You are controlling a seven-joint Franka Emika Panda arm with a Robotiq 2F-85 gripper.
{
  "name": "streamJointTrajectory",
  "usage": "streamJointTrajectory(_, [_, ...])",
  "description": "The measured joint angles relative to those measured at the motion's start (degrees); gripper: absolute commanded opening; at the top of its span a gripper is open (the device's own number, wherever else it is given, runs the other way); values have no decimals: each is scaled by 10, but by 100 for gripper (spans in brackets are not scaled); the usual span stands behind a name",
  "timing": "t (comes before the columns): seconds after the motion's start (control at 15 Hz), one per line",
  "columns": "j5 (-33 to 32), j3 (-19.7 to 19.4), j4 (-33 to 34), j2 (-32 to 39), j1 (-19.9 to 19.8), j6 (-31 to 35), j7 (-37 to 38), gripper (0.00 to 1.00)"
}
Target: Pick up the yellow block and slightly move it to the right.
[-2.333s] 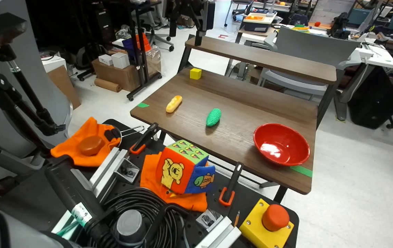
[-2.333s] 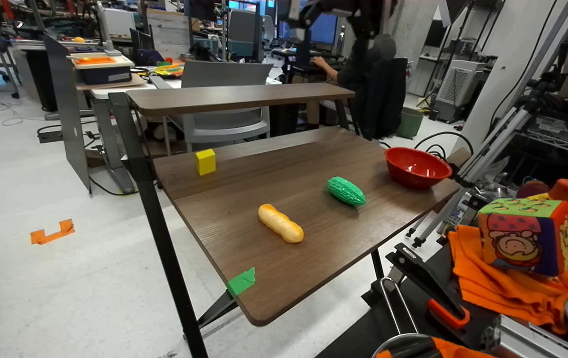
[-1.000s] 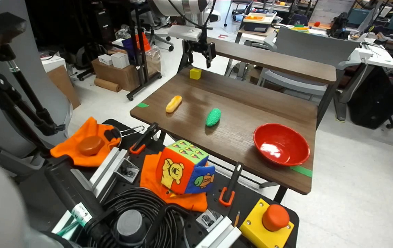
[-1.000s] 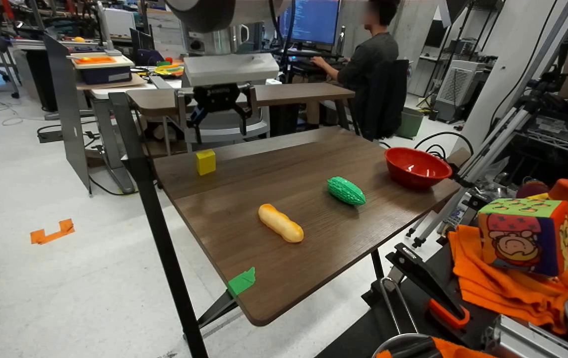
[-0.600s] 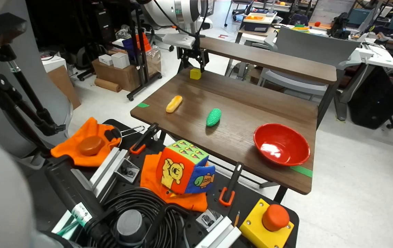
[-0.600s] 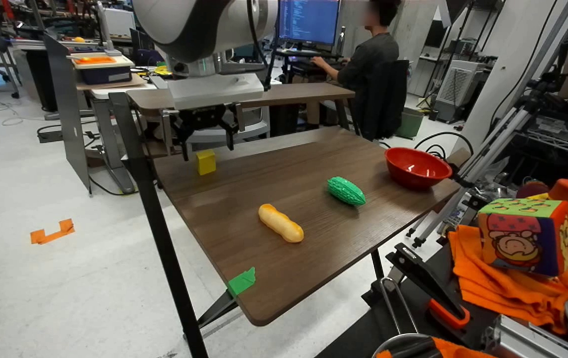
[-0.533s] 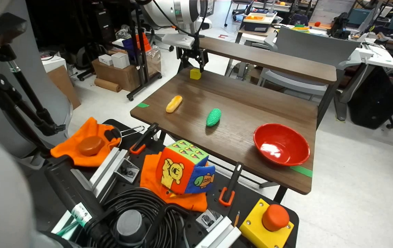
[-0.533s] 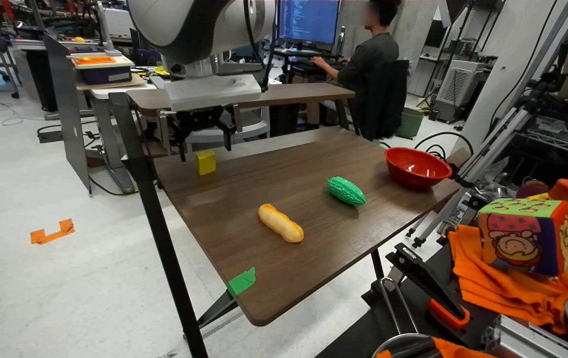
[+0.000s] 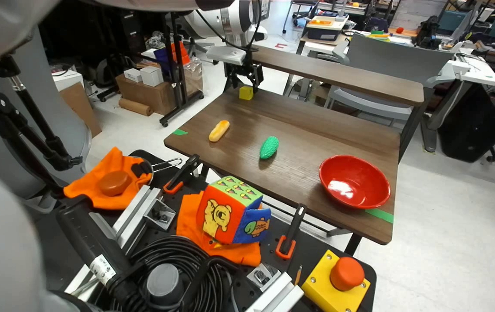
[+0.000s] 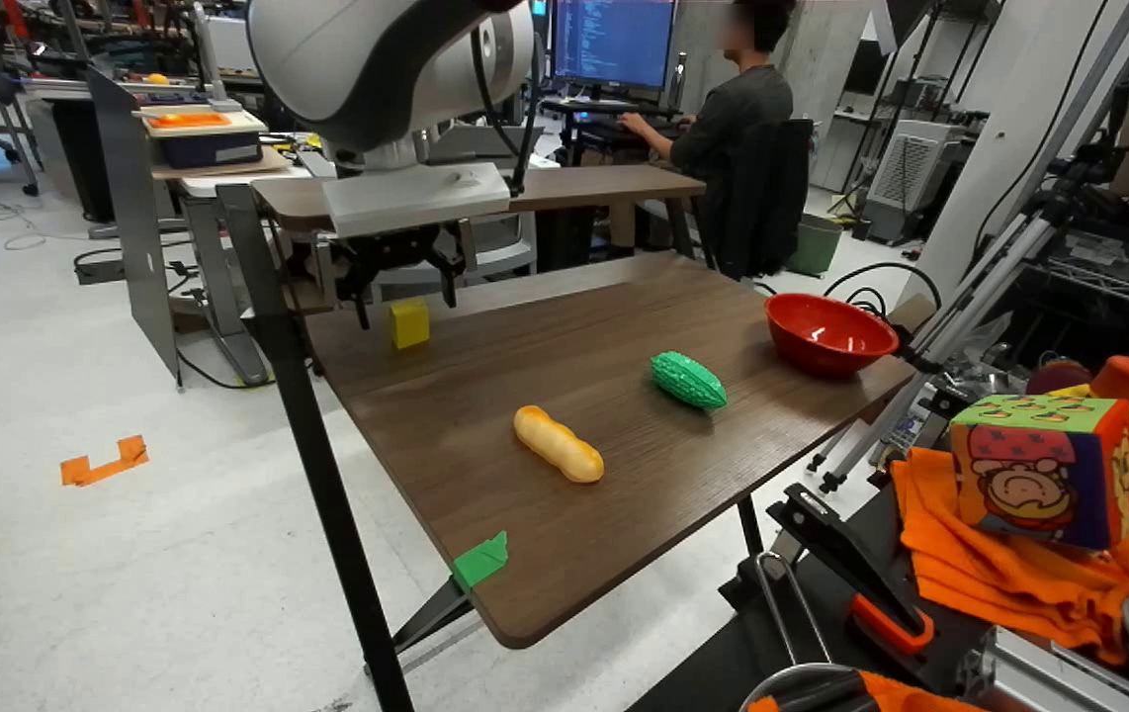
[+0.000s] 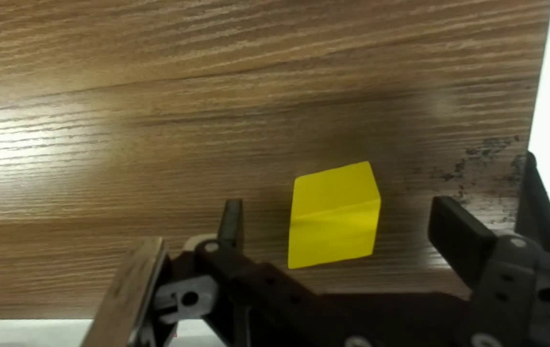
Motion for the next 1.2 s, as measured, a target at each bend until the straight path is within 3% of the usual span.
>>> streamJointTrajectory(0.33, [0, -2, 48, 31, 3, -33, 1, 27])
streamJointTrajectory(0.47, [-1, -7, 68, 41, 7, -44, 1, 17])
streamJointTrajectory(0.73, [-4, -12, 91, 48, 17, -50, 0, 17])
streamJointTrajectory(0.93, [9, 10, 89, 30, 21, -83, -8, 17])
streamJointTrajectory(1.2, [58, 52, 26, -39, 11, -158, -27, 17])
